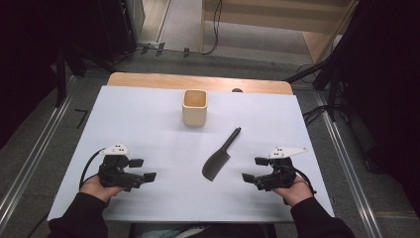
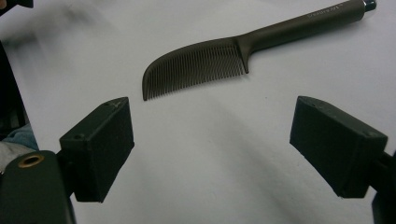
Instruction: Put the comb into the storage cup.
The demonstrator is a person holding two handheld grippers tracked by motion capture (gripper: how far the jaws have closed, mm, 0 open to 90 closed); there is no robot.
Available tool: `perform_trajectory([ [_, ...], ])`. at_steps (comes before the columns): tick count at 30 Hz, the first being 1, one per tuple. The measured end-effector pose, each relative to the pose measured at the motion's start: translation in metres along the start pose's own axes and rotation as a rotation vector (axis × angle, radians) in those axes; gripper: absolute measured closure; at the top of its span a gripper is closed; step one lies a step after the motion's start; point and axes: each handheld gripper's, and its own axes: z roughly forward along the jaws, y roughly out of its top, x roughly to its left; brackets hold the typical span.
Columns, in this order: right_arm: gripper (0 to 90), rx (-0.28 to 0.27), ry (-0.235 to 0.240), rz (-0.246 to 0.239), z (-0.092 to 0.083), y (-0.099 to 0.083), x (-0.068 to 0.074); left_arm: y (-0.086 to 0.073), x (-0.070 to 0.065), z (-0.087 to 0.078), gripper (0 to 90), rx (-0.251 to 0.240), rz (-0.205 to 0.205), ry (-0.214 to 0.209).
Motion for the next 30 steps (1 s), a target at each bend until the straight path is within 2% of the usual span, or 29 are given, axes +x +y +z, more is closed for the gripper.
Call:
perform_trajectory([
  [5, 12.0, -0.013, -0.003, 0.006, 0.000, 0.002, -0.001, 0.001, -0.001, 0.001, 19.1, 0.004, 0.004, -0.002],
  [12, 12.3, -0.058, -0.023, 0.030, 0.002, 0.012, -0.007, 0.001, -0.001, 0.003, 19.1, 0.016, 0.005, -0.001],
  [30, 12.8, -0.059, -0.046, -0.012, 0.009, 0.029, -0.007, 0.001, 0.000, 0.002, 19.1, 0.011, 0.006, -0.007],
])
